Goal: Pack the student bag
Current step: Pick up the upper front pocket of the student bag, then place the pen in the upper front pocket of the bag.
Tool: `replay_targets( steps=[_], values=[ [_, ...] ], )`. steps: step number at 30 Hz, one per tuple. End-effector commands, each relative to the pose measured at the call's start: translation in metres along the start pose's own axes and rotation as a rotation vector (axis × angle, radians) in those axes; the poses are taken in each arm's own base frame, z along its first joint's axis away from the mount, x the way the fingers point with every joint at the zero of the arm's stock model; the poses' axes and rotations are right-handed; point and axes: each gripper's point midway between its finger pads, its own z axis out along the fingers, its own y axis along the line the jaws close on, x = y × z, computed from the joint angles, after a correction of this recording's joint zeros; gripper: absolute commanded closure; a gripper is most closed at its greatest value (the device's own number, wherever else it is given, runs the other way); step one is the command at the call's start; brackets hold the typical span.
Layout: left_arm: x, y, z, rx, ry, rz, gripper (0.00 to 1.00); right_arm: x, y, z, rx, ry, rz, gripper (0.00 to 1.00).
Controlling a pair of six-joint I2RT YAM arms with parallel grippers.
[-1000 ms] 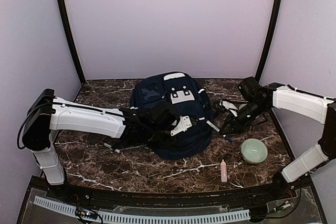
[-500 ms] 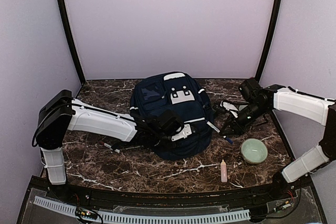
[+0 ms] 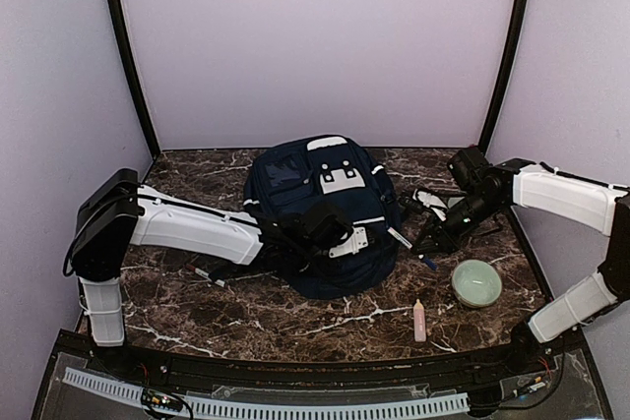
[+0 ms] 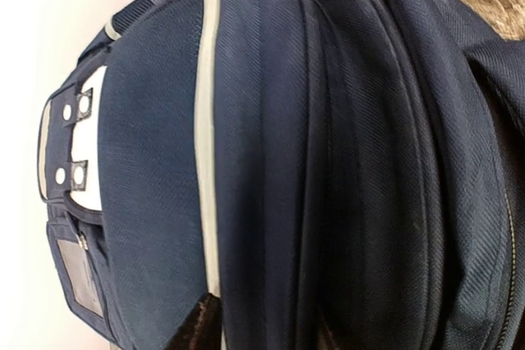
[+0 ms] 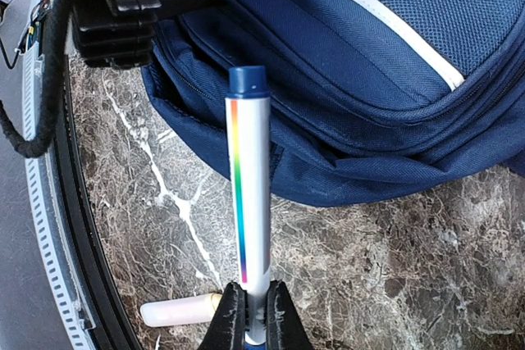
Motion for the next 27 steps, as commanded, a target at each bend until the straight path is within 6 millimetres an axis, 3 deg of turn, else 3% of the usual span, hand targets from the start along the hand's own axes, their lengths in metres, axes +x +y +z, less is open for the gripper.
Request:
replay_targets(
  steps=[1, 7, 13, 20, 27],
  values=[
    [-0.023, 0.064, -0.019, -0.13, -0.066, -0.06, 0.69, -0.005, -0.002, 0.001, 0.003, -0.019, -0.005, 0.96],
    [-0.027, 0.078, -0.013, -0.115, -0.058, -0.062, 0.77, -0.006, -0.003, -0.001, 0.01, -0.018, -0.004, 0.95],
    [-0.033, 0.103, -0.023, -0.073, -0.105, -0.168, 1.0, -0.007, -0.006, -0.004, 0.03, -0.014, -0.011, 0.96],
    [-0.037, 0.127, -0.042, -0.081, -0.172, -0.283, 1.0, -0.031, -0.009, -0.011, 0.083, 0.006, -0.097, 0.96],
    [-0.051, 0.165, -0.082, -0.094, -0.309, -0.432, 1.0, -0.07, -0.002, -0.003, 0.196, 0.123, -0.328, 0.96]
  ],
)
